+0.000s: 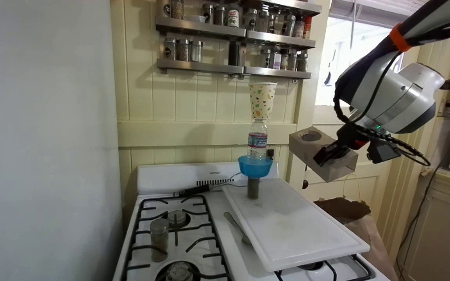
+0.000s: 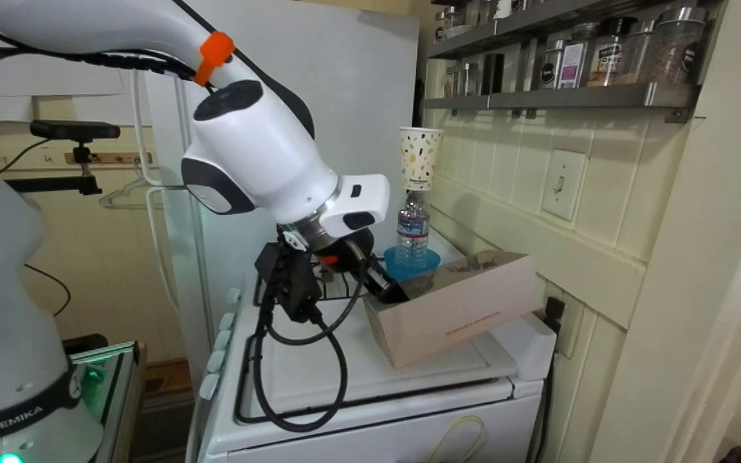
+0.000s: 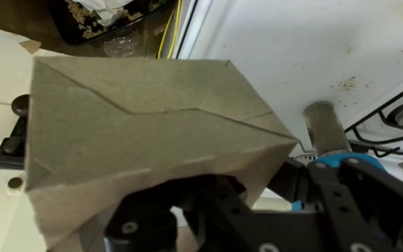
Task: Move the box to the left
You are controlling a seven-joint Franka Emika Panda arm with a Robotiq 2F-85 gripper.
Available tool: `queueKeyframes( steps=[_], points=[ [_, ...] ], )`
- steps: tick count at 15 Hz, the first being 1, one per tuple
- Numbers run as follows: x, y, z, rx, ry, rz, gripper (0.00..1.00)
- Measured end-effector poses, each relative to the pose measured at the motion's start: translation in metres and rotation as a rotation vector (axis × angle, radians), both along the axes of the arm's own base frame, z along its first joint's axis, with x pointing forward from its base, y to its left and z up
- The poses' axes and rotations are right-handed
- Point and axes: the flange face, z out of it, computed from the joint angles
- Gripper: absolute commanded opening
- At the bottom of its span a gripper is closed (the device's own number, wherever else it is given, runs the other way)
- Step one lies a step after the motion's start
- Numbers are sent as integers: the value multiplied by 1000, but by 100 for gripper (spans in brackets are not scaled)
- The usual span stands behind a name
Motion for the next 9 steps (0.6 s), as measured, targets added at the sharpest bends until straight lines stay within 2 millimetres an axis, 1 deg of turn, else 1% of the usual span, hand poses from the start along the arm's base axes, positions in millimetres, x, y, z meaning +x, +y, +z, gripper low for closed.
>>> queueKeyframes(
  steps=[3, 6, 9],
  points=[
    [-16, 0, 22, -1, -84, -51, 0],
    [-17, -1, 48, -1, -174, -111, 0],
    [-20, 6, 71, -26, -253, -134, 0]
  ],
)
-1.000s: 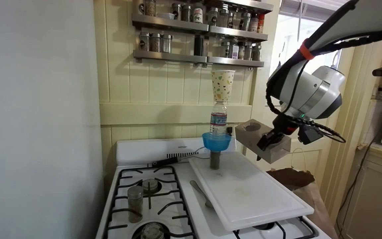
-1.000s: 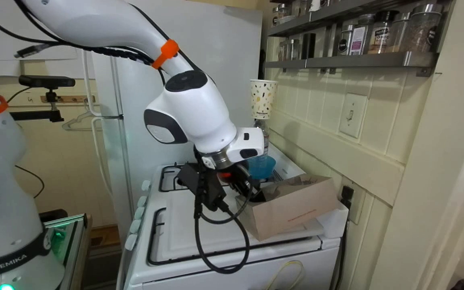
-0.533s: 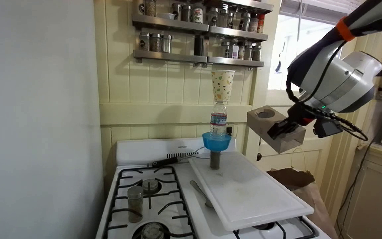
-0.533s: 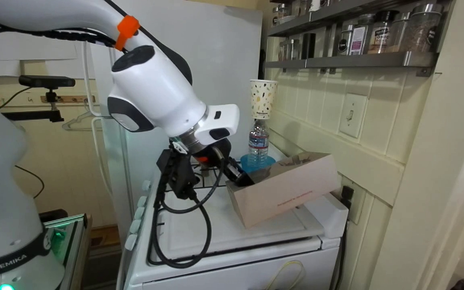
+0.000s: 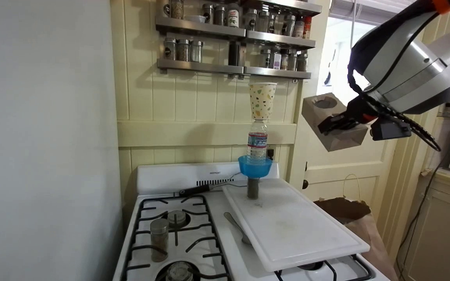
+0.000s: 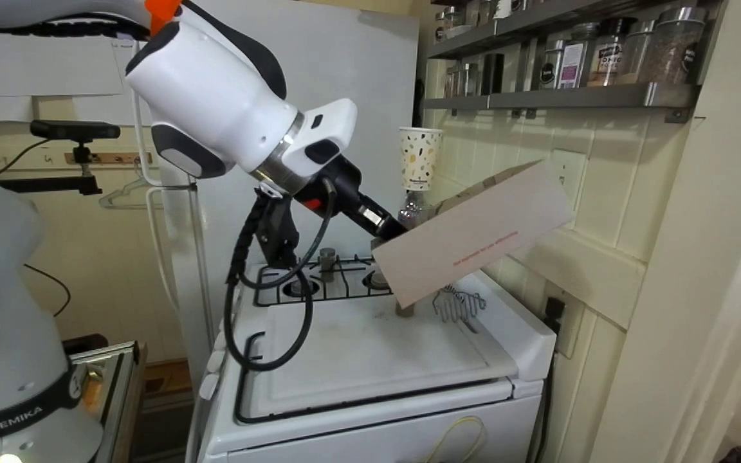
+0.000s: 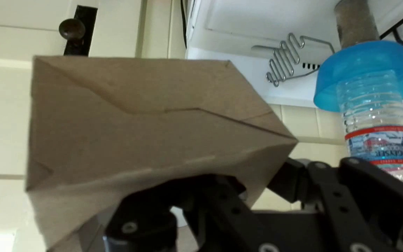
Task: Move the box to the left
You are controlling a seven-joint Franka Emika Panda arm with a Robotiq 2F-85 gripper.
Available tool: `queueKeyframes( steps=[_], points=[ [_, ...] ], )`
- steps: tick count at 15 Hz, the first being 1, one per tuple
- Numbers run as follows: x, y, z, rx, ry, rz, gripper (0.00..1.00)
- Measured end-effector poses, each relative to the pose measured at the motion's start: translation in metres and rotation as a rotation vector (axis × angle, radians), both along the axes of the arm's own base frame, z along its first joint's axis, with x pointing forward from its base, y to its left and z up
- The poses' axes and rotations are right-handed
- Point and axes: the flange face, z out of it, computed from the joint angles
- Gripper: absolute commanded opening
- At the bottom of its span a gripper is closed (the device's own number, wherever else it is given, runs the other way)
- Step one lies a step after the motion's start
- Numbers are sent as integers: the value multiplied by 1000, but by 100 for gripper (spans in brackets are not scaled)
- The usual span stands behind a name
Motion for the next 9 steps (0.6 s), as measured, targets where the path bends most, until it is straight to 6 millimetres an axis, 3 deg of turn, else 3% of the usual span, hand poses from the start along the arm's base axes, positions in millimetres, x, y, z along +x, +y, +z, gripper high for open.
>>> queueKeyframes(
  steps=[9],
  points=[
    [-12, 37, 73, -86, -233, 15, 0]
  ],
)
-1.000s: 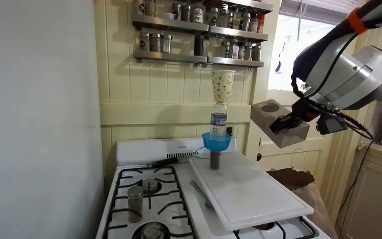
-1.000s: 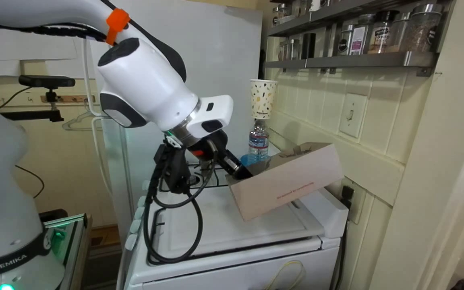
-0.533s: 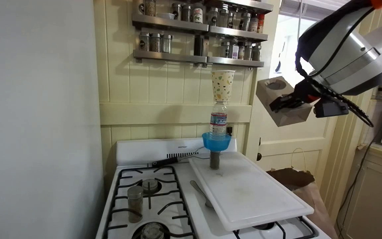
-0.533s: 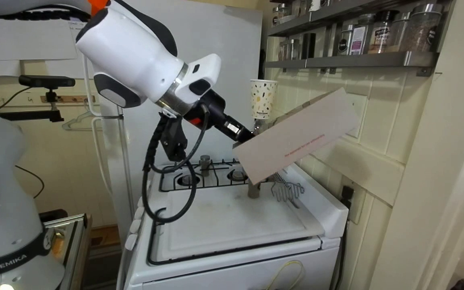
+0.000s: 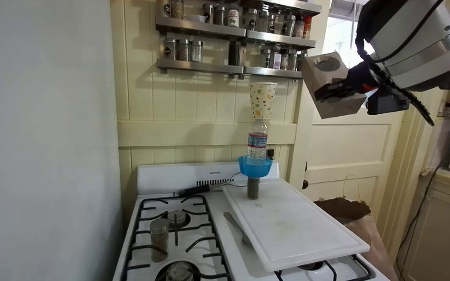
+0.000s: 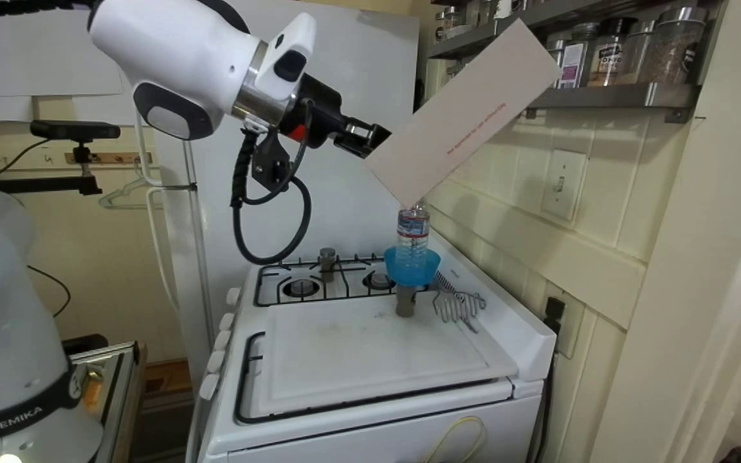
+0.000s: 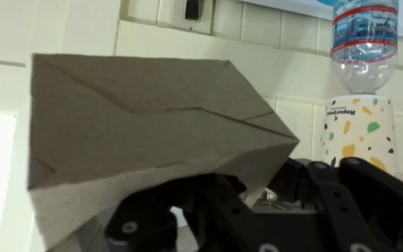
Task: Move the box to the left
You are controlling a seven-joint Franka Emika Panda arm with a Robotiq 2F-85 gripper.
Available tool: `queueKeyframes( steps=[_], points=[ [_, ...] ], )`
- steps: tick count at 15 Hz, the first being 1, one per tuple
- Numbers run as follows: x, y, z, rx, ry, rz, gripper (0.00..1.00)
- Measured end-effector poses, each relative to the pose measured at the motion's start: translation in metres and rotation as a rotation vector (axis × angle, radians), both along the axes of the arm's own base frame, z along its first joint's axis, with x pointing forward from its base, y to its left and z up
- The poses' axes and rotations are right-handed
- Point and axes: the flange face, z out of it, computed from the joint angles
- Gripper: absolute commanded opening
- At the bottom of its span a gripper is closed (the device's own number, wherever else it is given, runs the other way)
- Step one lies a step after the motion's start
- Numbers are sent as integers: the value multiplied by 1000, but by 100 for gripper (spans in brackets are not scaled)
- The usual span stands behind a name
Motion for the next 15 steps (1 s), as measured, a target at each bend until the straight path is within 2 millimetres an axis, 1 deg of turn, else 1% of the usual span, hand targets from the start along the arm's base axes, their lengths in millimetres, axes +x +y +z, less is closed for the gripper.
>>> queueKeyframes(
  steps=[8, 12, 15],
  points=[
    [-14, 19, 38, -43, -116, 28, 0],
    [-20, 23, 51, -85, -105, 122, 0],
    [-31, 23, 68, -146, -114, 167, 0]
  ],
)
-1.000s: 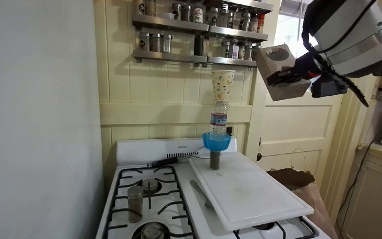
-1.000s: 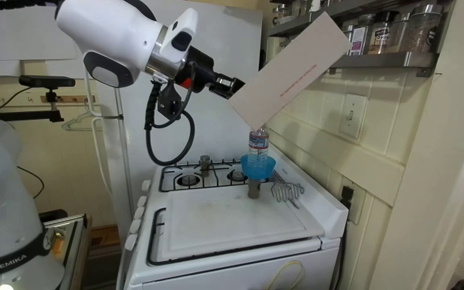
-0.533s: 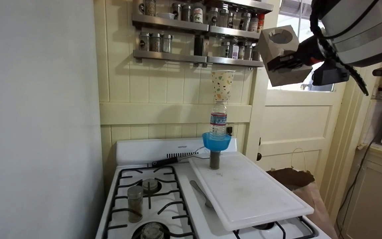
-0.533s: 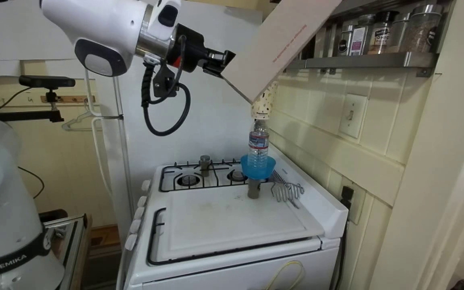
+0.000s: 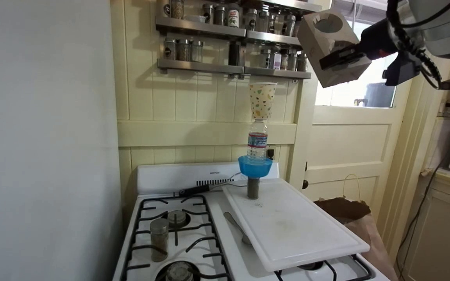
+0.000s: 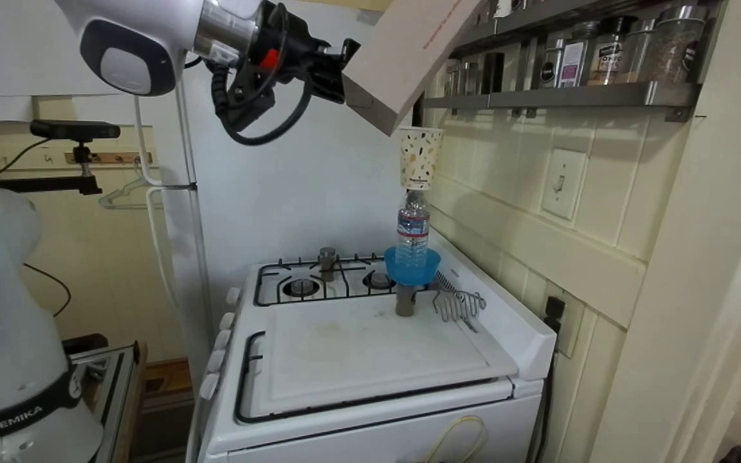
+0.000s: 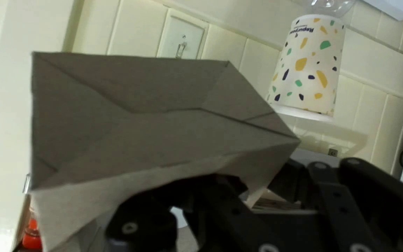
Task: Move the box to the left
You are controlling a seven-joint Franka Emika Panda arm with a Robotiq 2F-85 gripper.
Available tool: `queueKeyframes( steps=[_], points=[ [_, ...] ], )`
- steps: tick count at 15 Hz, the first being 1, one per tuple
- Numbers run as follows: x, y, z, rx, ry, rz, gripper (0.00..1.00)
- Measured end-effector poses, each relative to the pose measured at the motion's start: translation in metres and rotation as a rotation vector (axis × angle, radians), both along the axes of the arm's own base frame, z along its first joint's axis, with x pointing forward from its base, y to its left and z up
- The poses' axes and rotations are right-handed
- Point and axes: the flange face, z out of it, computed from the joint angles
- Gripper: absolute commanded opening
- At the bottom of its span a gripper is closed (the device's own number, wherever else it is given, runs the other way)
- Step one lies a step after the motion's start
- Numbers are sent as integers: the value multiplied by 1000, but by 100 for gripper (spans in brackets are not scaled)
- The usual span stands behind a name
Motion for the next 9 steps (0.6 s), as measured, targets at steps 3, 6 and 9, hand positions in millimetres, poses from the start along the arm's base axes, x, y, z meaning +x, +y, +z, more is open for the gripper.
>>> queueKeyframes(
  steps=[3, 6, 9],
  points=[
    [-16, 3, 21, -56, -21, 46, 0],
    [-30, 9, 40, -127, 15, 126, 0],
    [-39, 9, 52, -187, 130, 212, 0]
  ],
)
